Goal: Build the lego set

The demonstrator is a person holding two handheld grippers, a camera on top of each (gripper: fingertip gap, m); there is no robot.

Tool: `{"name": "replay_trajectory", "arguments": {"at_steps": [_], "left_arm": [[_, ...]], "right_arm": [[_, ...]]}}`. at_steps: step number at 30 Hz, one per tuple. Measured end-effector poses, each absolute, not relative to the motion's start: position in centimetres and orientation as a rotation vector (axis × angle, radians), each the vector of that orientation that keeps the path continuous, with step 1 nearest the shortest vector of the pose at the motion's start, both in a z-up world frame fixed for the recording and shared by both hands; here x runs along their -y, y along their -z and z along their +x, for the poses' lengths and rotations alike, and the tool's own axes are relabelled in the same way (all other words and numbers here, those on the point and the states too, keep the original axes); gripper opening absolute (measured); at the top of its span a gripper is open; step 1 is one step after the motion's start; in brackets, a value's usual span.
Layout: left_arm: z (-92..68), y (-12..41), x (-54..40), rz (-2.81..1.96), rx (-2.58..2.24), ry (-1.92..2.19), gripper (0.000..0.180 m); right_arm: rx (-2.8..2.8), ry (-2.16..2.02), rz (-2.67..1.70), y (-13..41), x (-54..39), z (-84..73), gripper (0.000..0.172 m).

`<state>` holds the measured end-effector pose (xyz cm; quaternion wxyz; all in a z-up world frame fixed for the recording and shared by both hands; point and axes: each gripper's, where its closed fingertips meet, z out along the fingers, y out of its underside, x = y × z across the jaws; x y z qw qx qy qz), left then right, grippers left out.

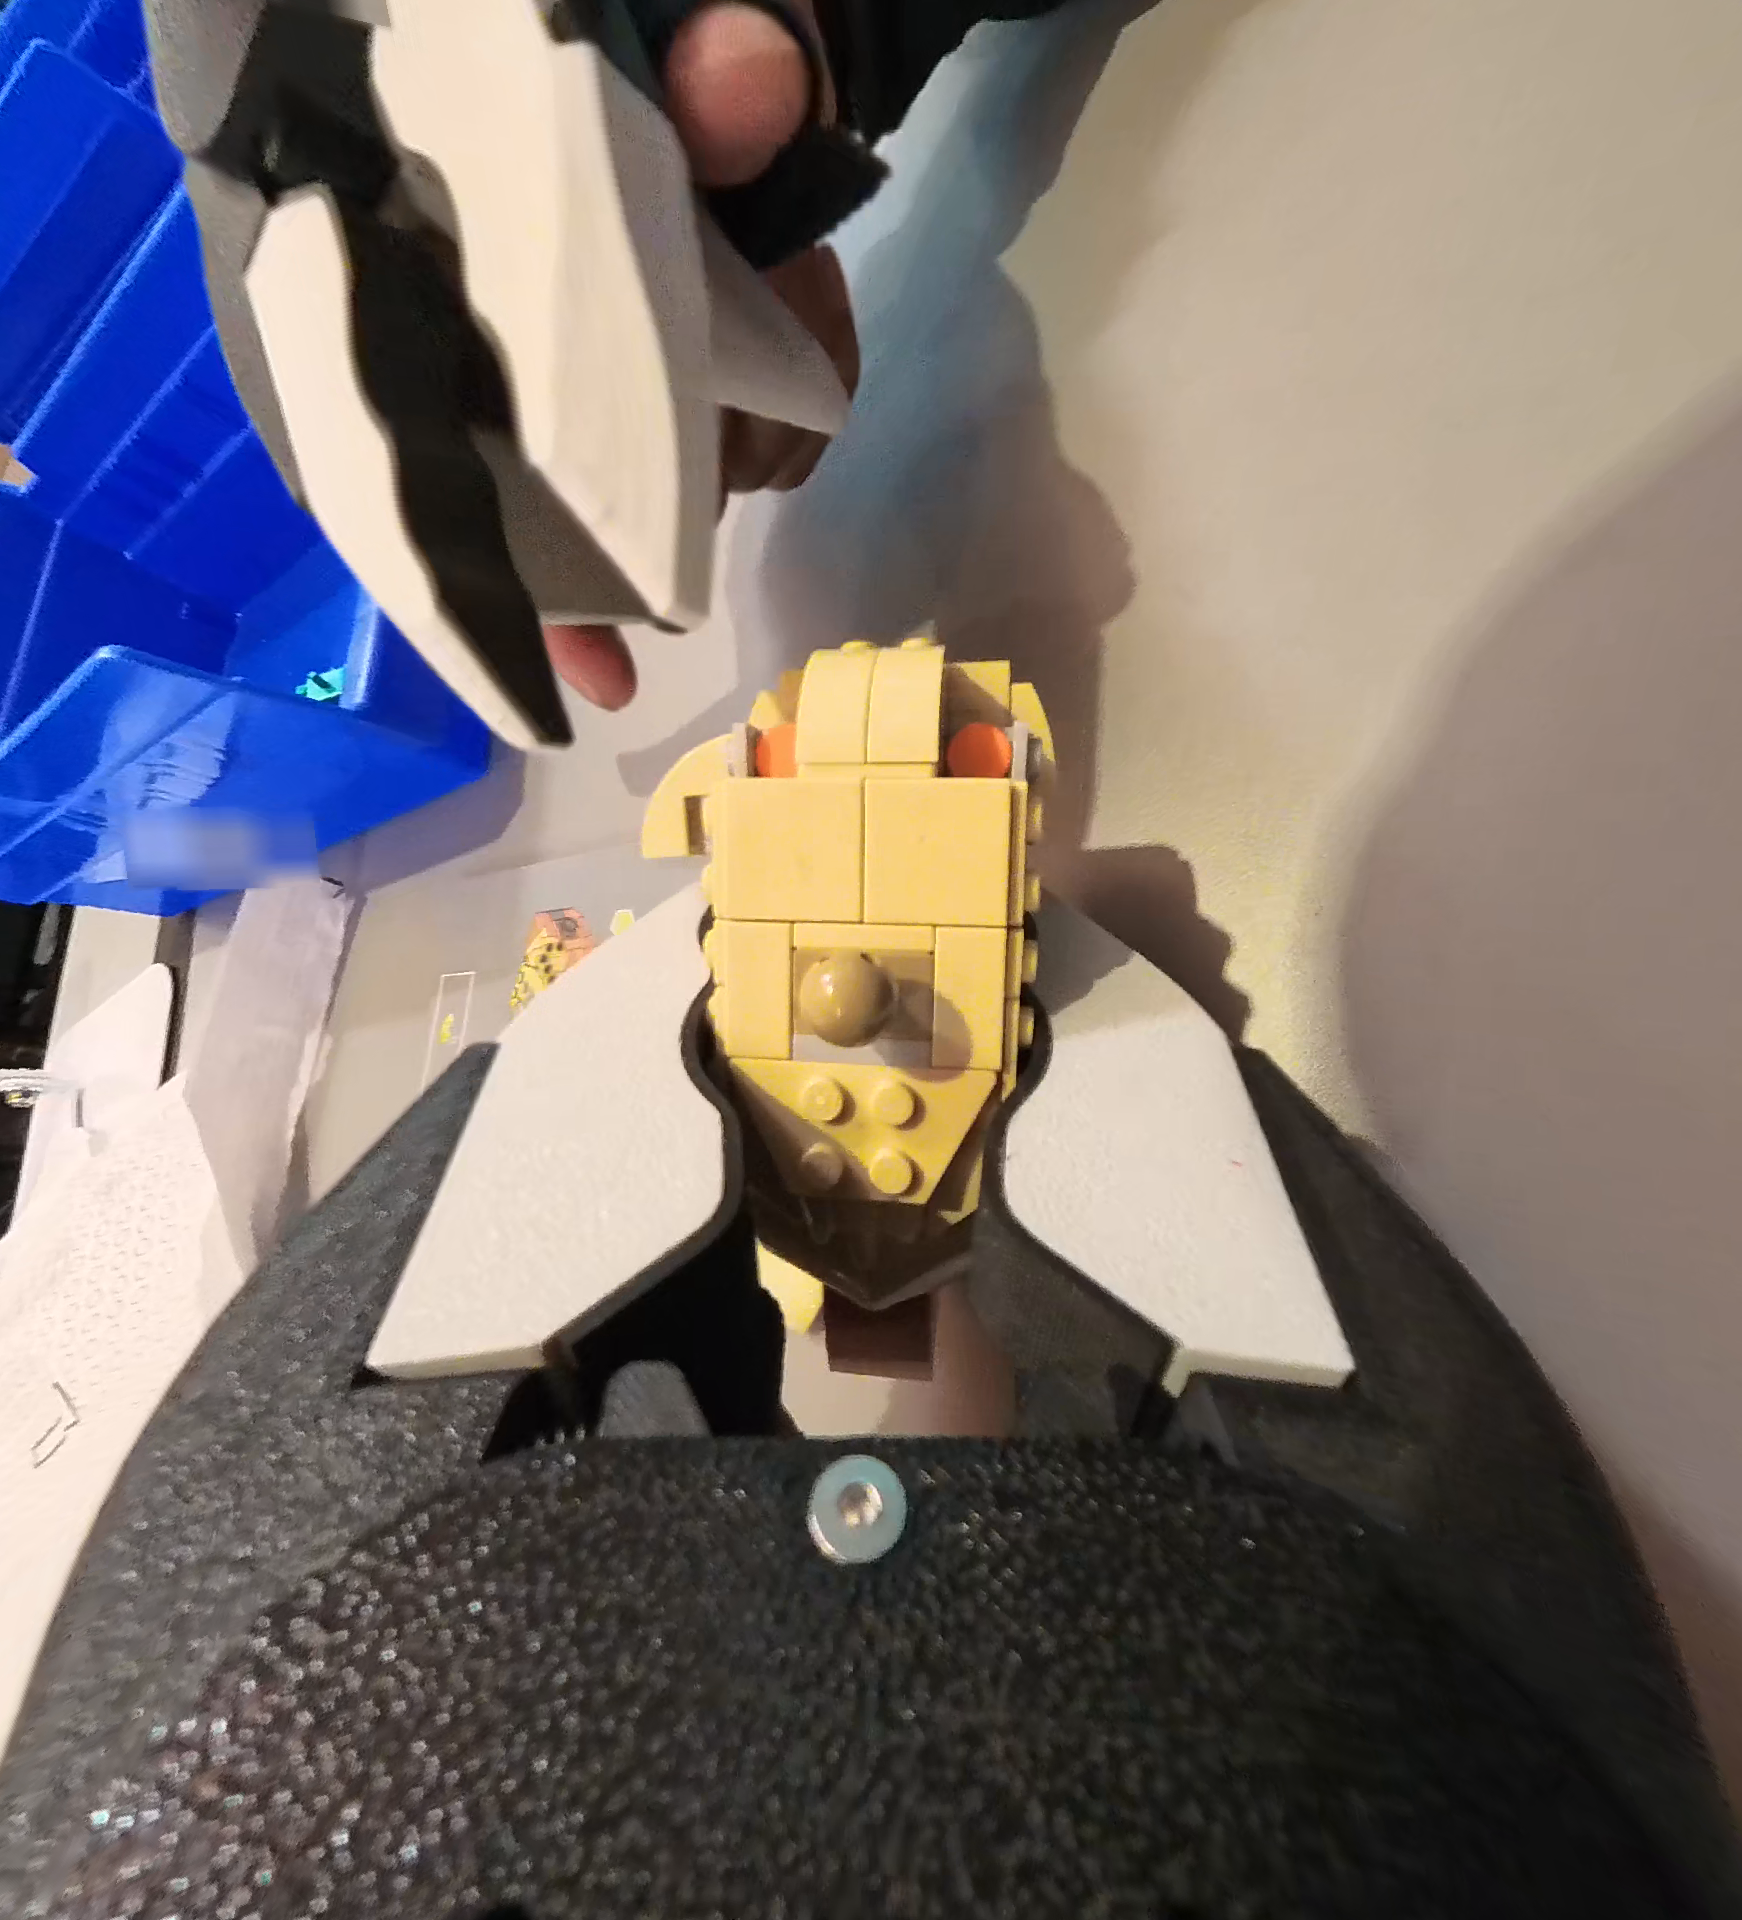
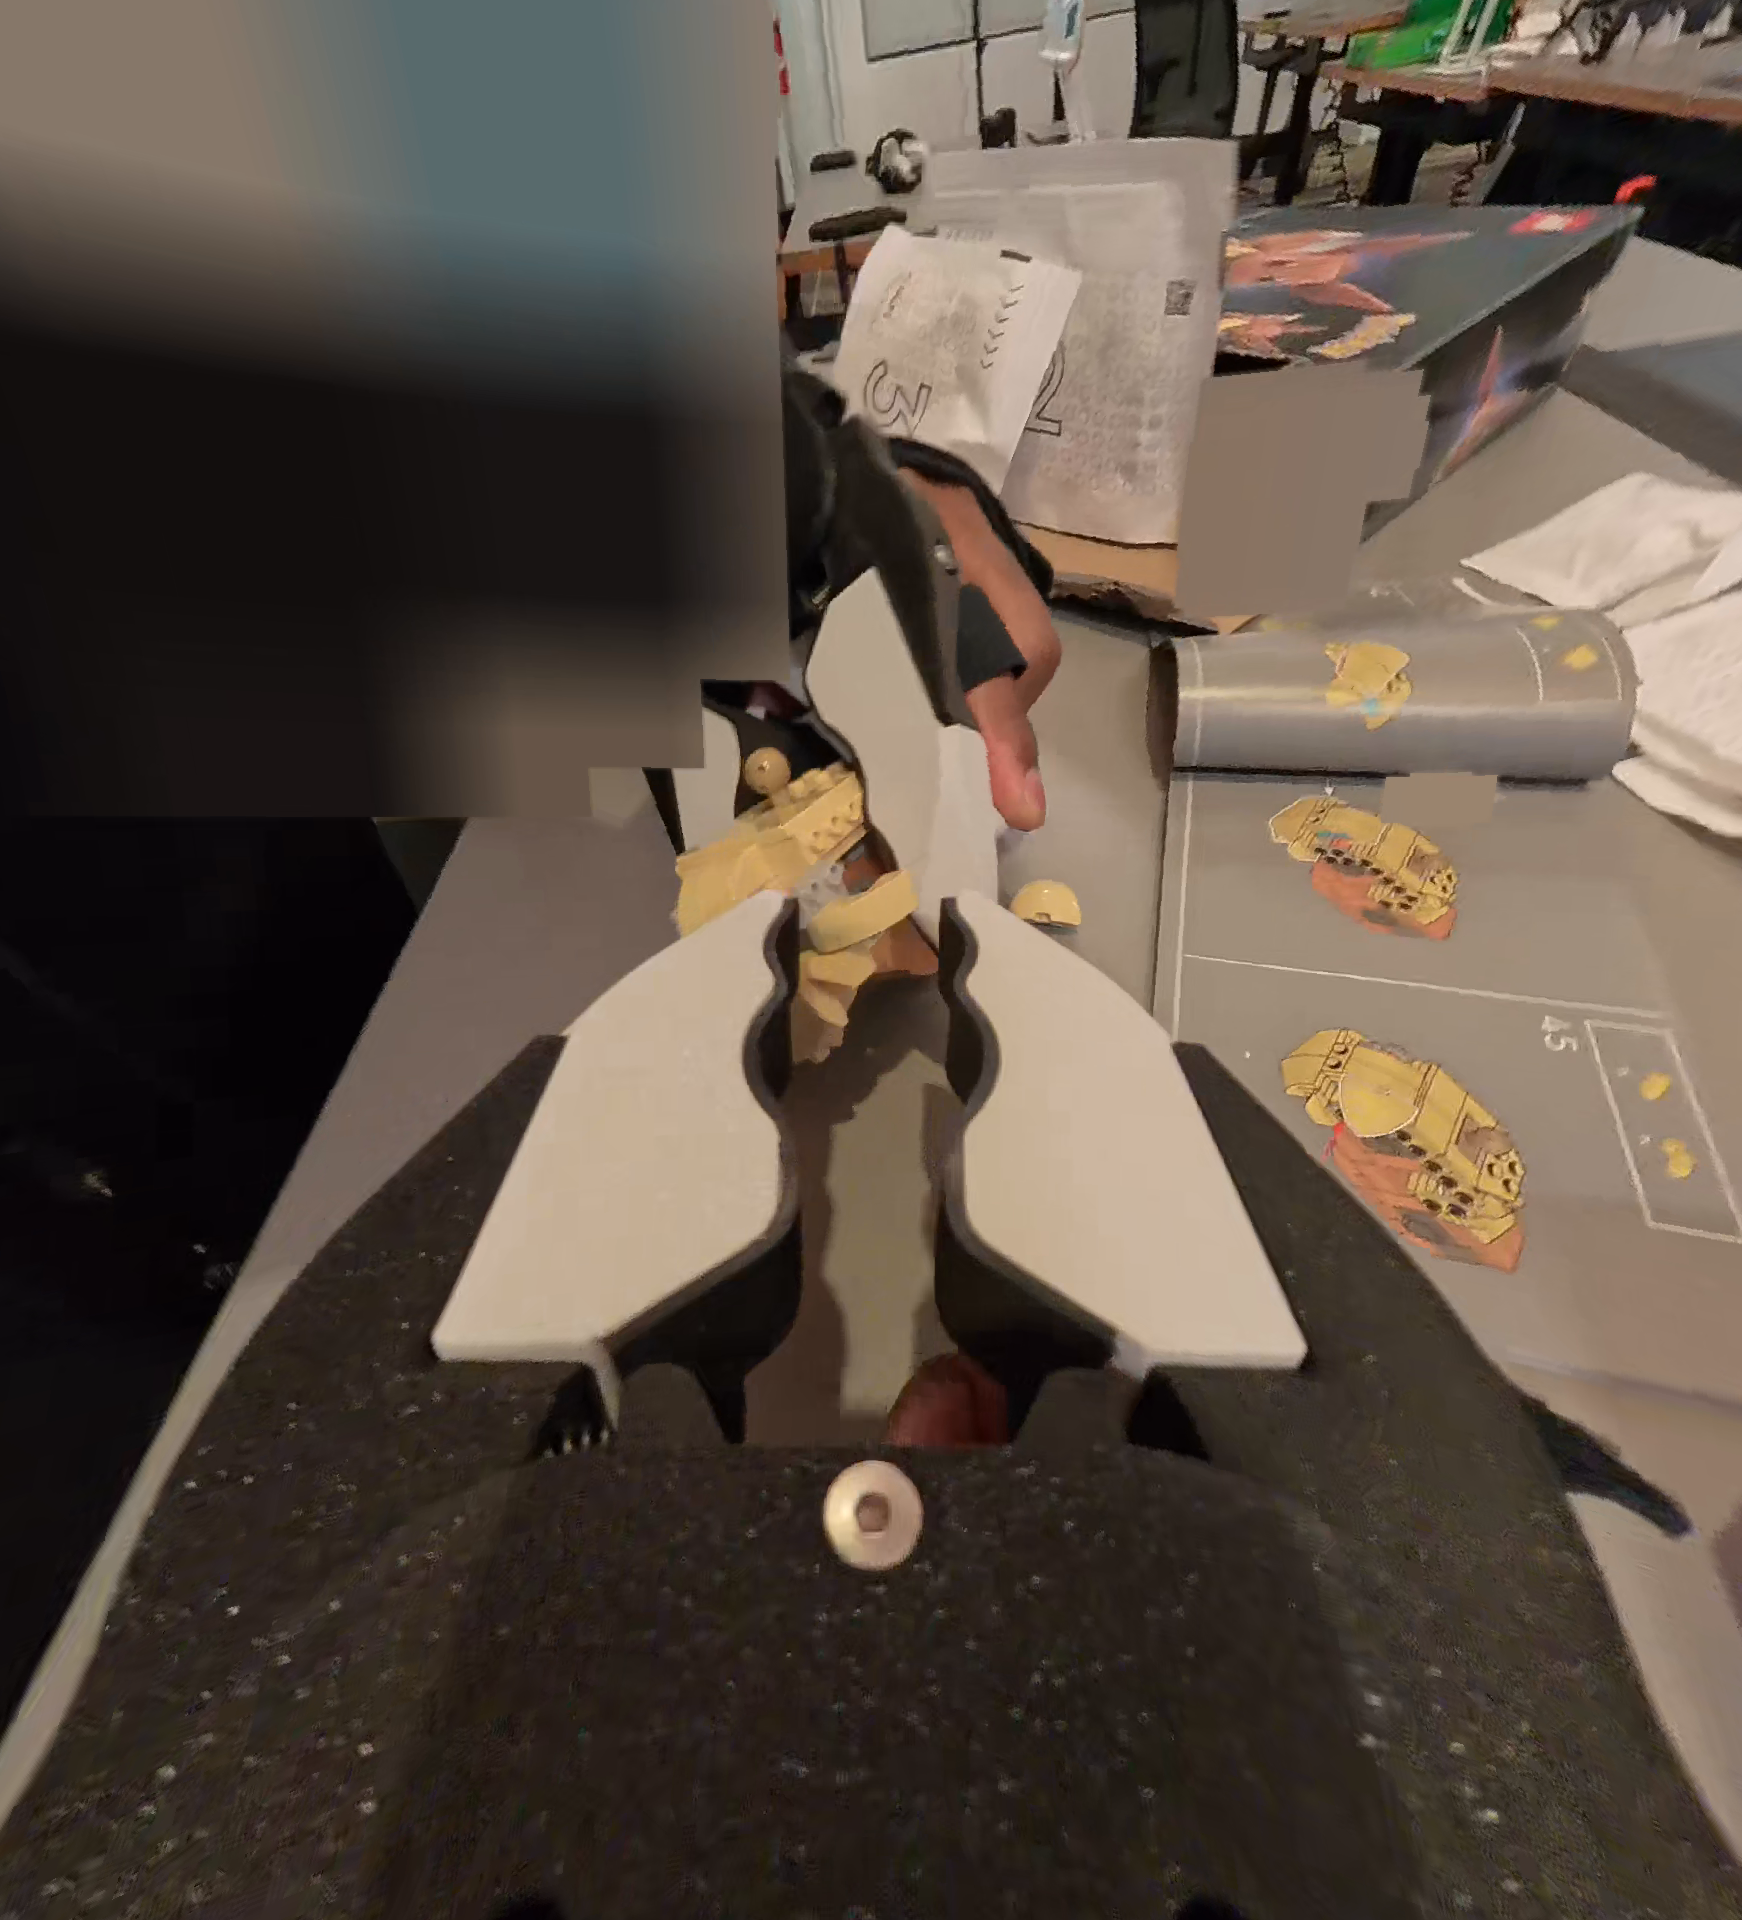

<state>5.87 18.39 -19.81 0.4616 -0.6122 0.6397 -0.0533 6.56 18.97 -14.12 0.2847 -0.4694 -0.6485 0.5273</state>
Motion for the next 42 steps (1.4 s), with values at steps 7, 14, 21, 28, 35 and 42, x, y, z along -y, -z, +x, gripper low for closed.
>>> {"name": "replay_trajectory", "arguments": {"at_steps": [7, 14, 21, 28, 35, 42], "left_arm": [[6.2, 19.6, -17.9, -1.513, -1.561, 0.226, 0.048], [6.7, 19.9, -17.2, -1.506, -1.605, 0.268, 0.048], [7.0, 19.8, -16.5, -1.513, -1.610, 0.355, 0.048], [7.0, 19.8, -16.1, -1.542, -1.603, 0.420, 0.048], [7.0, 19.6, -16.3, -1.550, -1.580, 0.430, 0.048], [6.9, 19.3, -16.5, -1.549, -1.559, 0.416, 0.048]], "right_arm": [[1.821, -1.264, -1.136, 14.8, -17.8, 6.5, 0.021], [1.857, -1.236, -1.085, 15.1, -17.4, 6.7, 0.018], [1.890, -1.197, -1.051, 15.3, -16.8, 6.8, 0.015], [1.908, -1.141, -1.047, 15.5, -16.7, 6.8, 0.013], [1.887, -1.136, -1.067, 15.3, -16.9, 6.7, 0.013], [1.872, -1.124, -1.076, 15.1, -17.0, 6.7, 0.002]]}}
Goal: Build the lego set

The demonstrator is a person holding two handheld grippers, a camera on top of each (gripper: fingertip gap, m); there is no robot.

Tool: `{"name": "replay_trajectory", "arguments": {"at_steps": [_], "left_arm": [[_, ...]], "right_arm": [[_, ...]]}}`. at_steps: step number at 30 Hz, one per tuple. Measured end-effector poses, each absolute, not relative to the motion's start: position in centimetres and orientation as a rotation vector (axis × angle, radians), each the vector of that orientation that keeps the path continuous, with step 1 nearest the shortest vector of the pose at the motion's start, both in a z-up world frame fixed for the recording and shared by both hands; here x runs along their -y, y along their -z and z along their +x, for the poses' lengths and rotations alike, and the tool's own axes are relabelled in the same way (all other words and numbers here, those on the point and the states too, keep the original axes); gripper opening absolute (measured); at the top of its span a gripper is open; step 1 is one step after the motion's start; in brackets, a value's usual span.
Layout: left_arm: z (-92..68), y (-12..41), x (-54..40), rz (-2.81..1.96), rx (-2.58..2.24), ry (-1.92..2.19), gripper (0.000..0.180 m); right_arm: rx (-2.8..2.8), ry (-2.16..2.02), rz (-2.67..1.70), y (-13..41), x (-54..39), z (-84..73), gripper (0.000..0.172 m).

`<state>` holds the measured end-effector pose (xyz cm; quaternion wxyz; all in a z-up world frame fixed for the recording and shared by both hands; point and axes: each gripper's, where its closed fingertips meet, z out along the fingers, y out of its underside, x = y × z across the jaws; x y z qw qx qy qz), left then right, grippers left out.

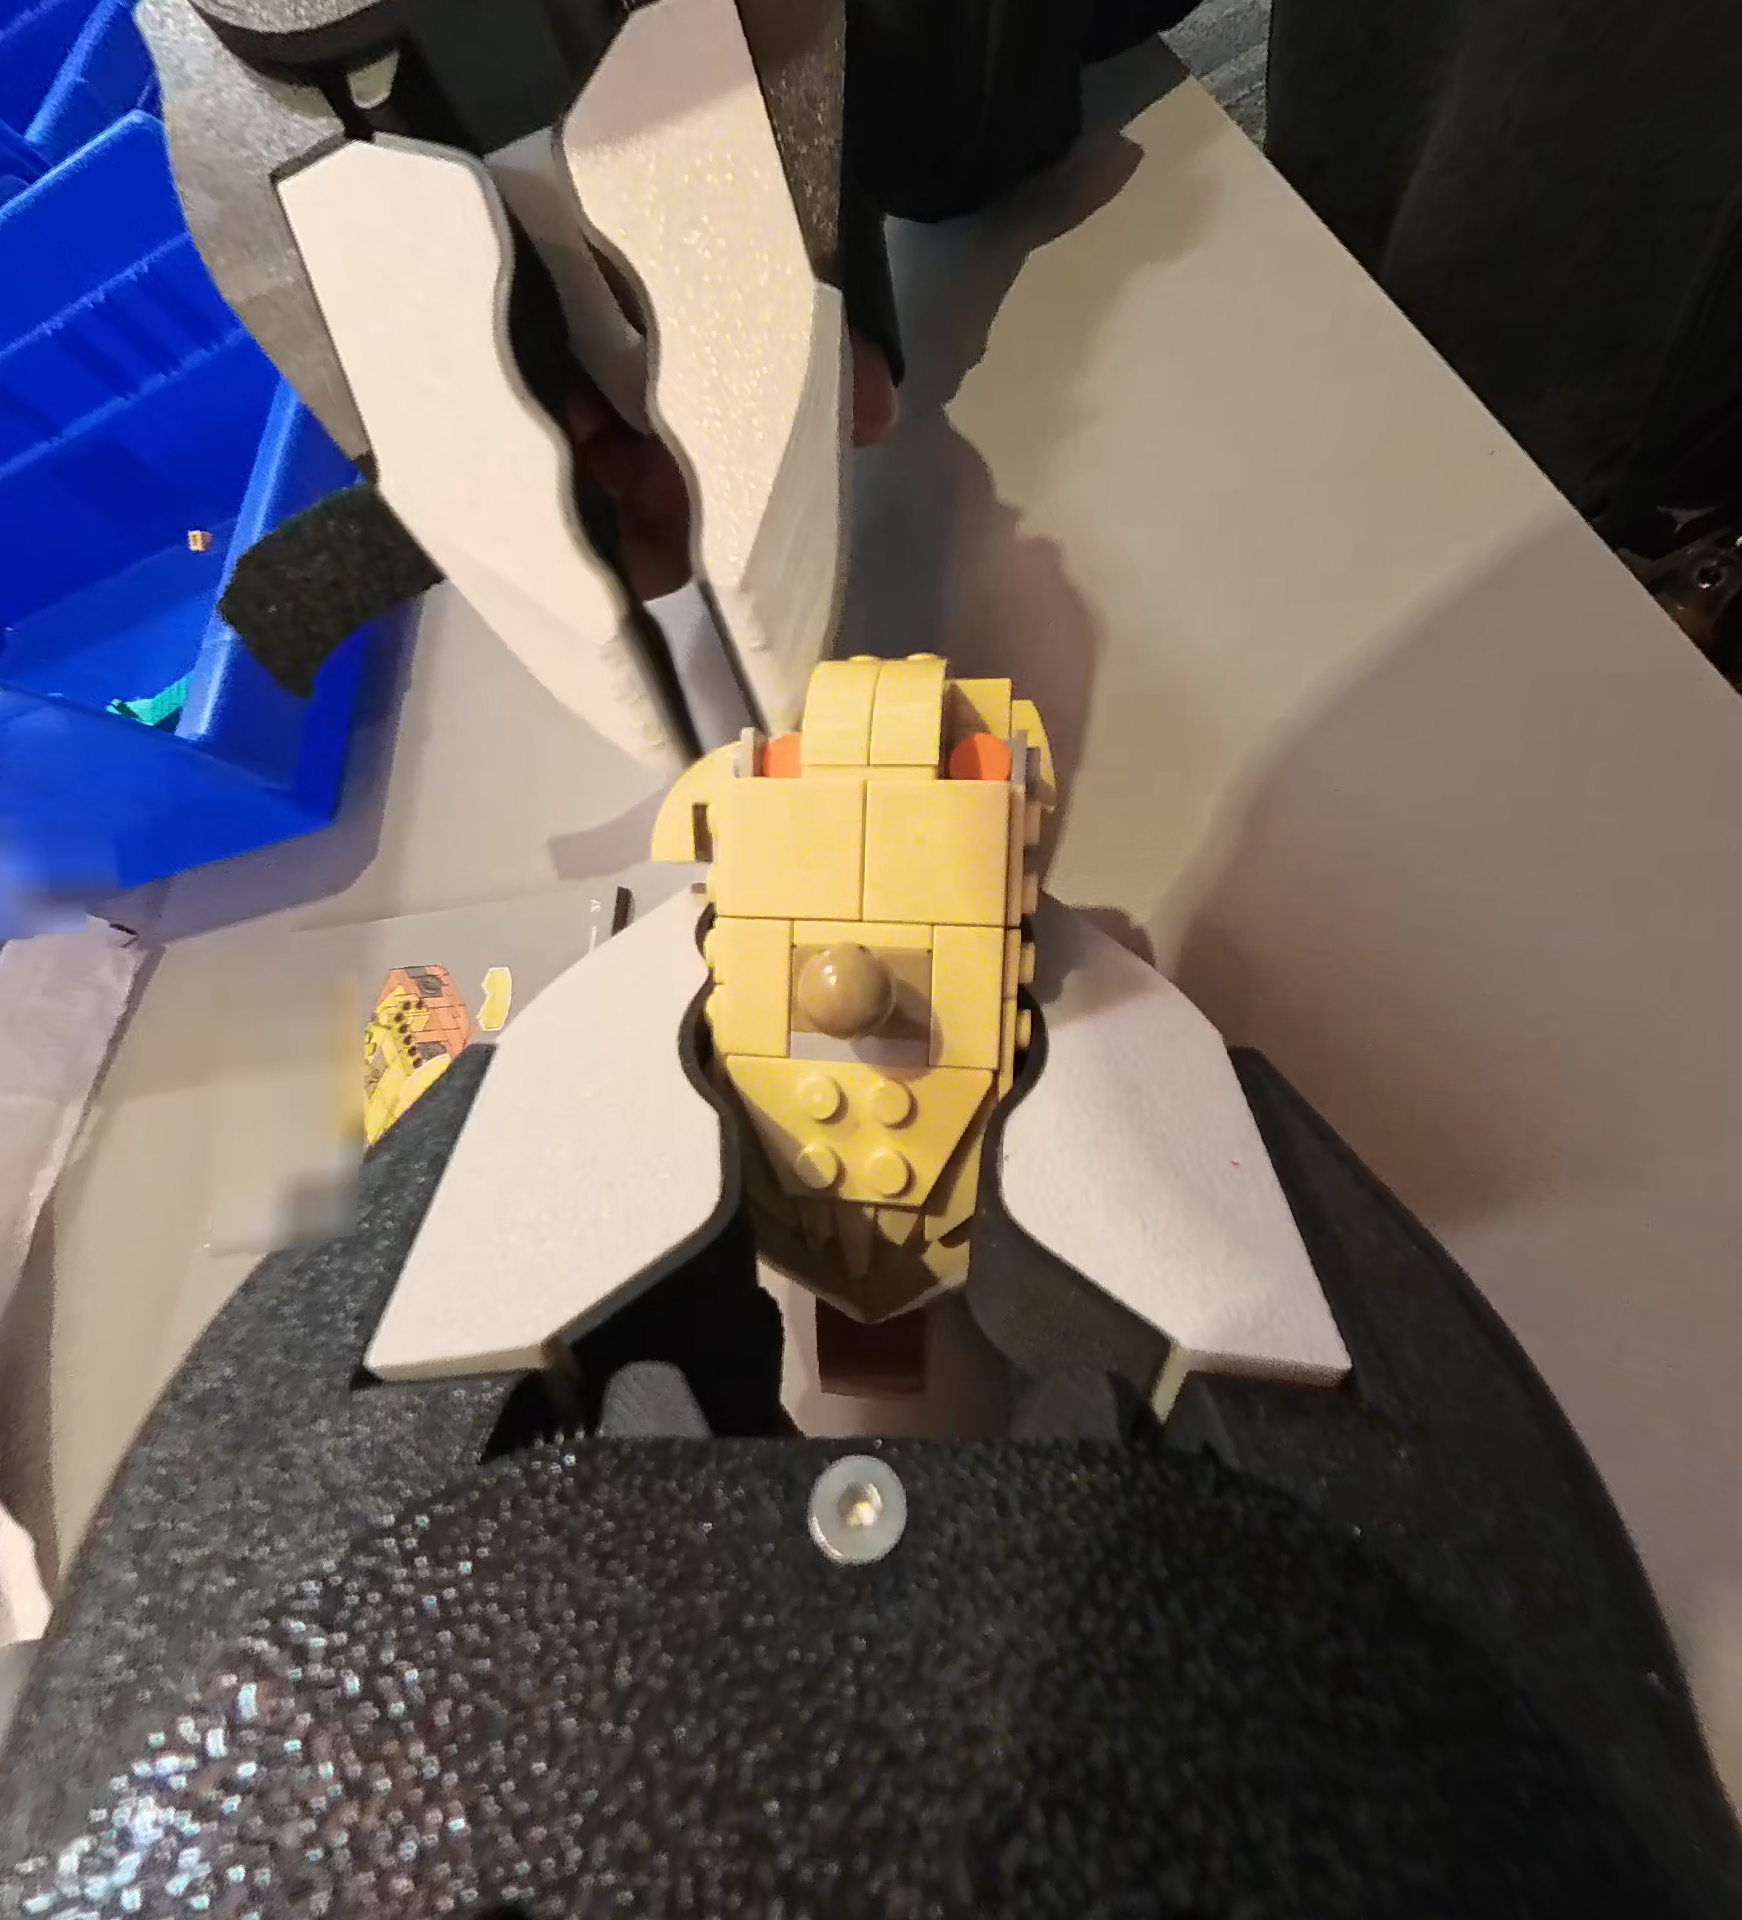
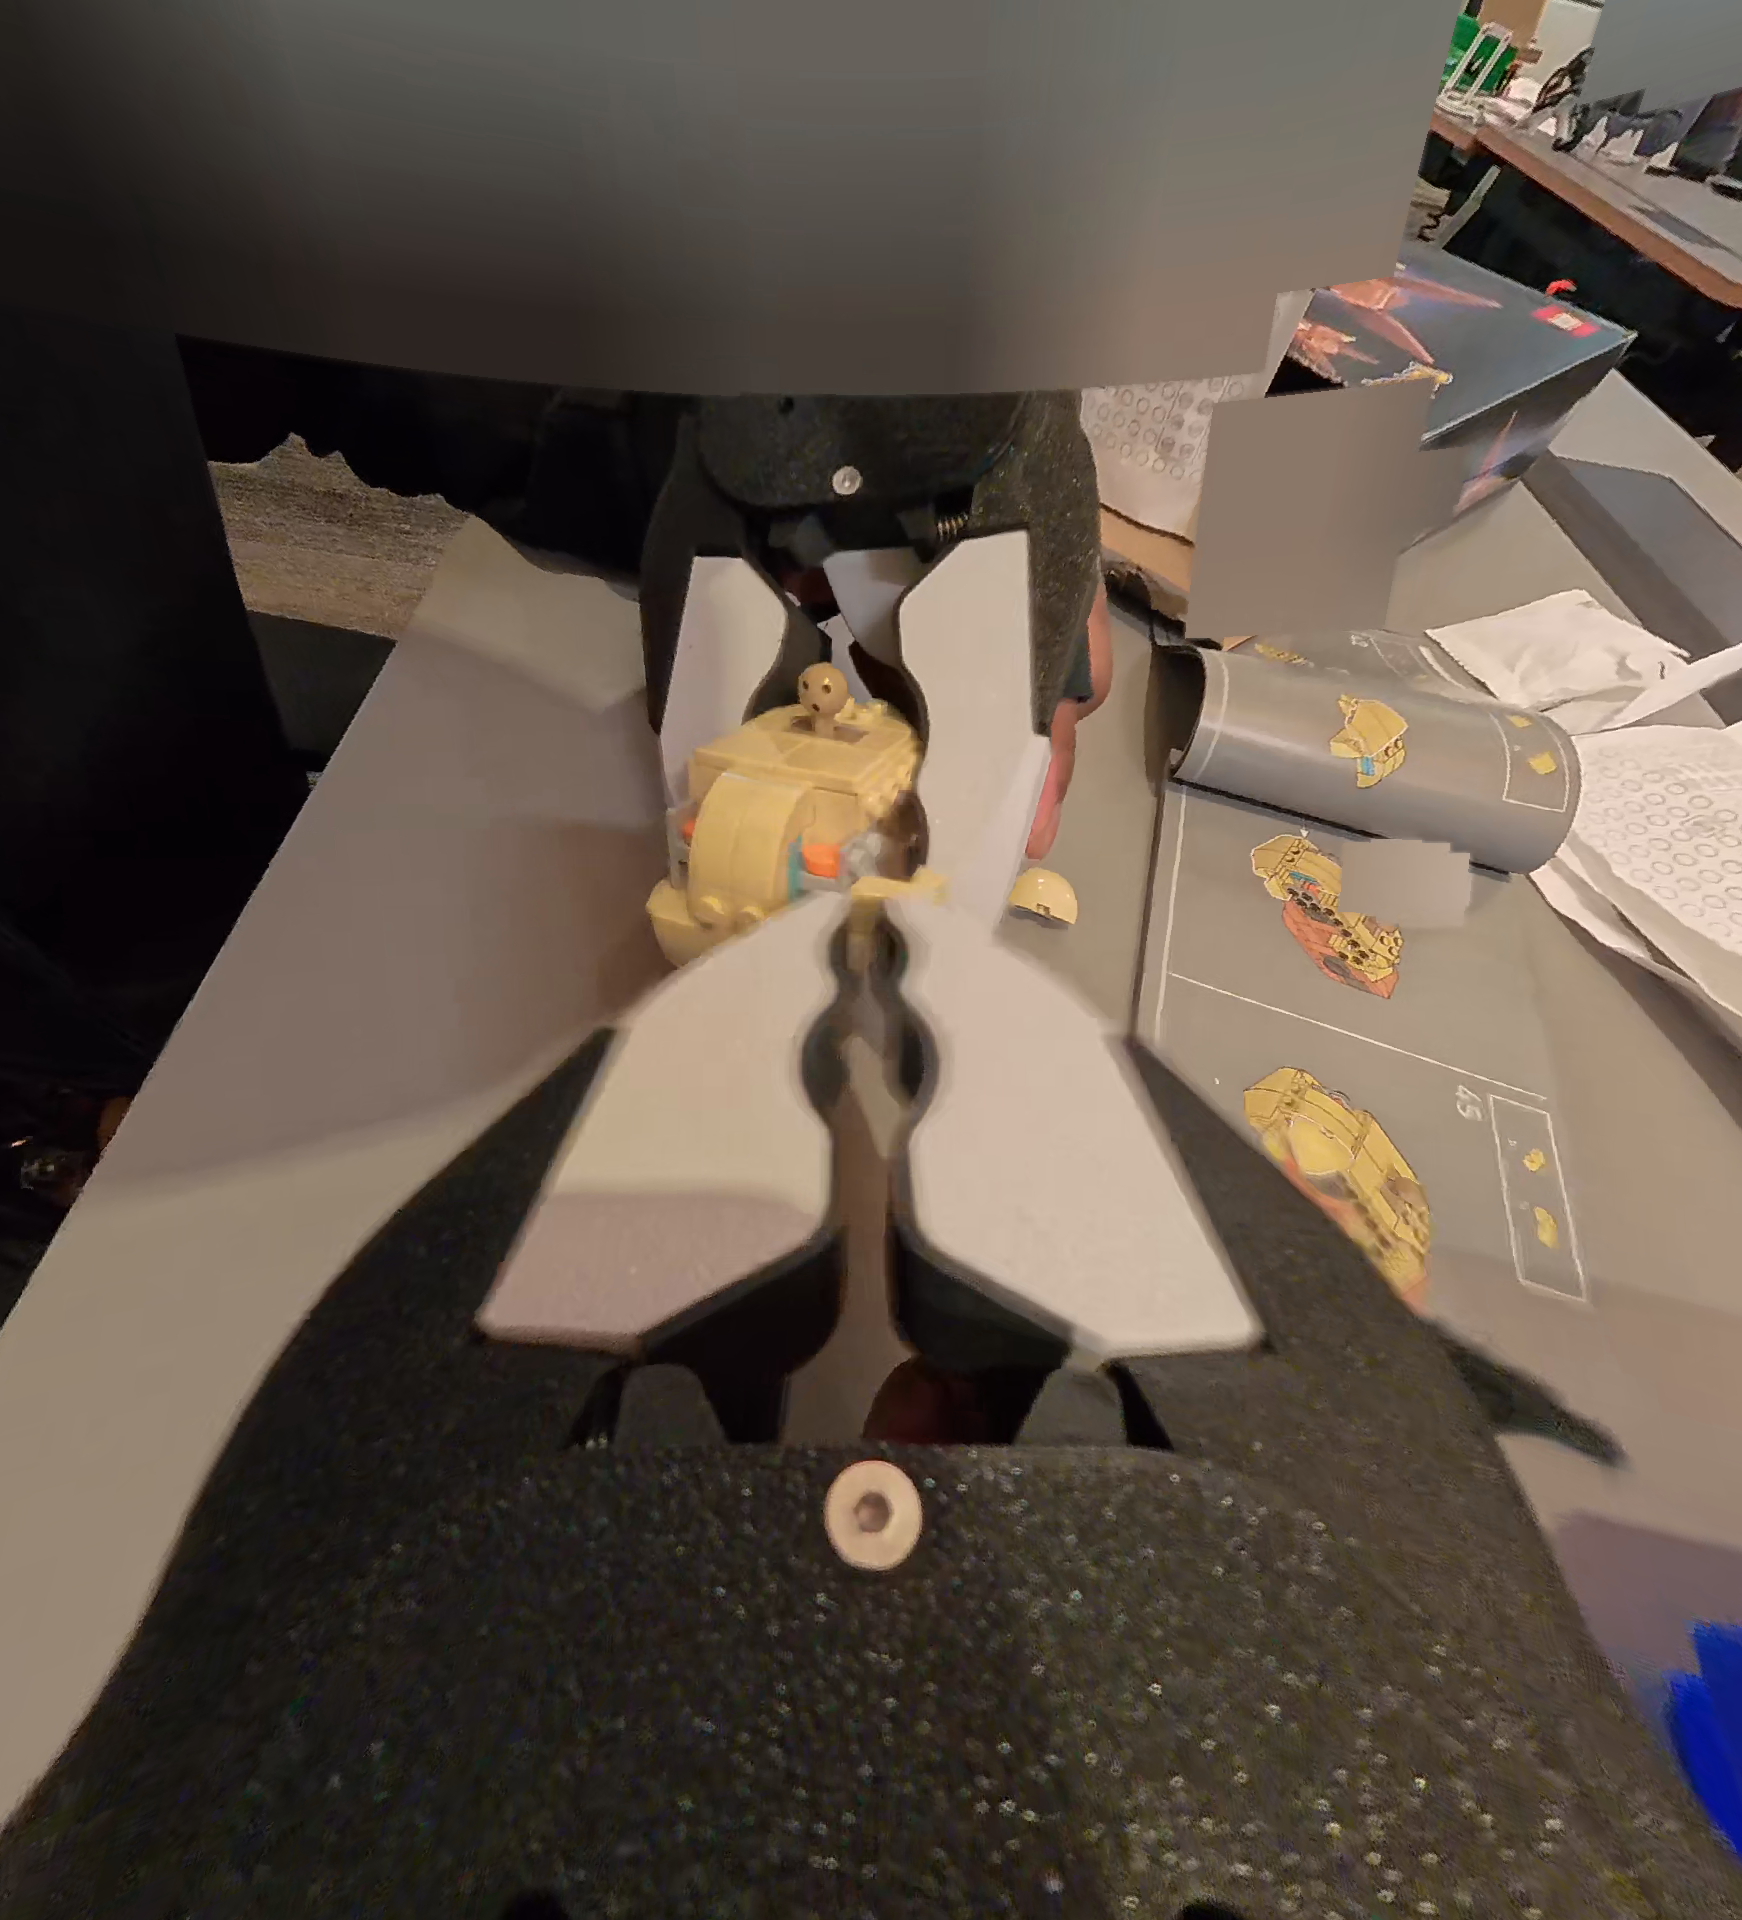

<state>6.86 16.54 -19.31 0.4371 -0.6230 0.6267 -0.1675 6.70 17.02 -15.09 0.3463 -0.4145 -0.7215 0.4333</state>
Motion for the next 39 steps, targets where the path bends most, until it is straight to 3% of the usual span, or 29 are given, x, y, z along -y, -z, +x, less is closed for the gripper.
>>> {"name": "replay_trajectory", "arguments": {"at_steps": [10, 19, 39], "left_arm": [[6.6, 18.6, -16.6, -1.533, -1.540, 0.422, 0.048], [7.0, 18.9, -15.8, -1.485, -1.604, 0.412, 0.048], [7.3, 19.2, -15.2, -1.460, -1.657, 0.406, 0.048]], "right_arm": [[1.846, -1.113, -1.033, 13.9, -17.1, 6.8, 0.000], [1.864, -1.248, -1.050, 14.4, -16.4, 6.9, 0.025], [1.908, -1.242, -1.047, 15.2, -15.5, 6.8, 0.023]]}}
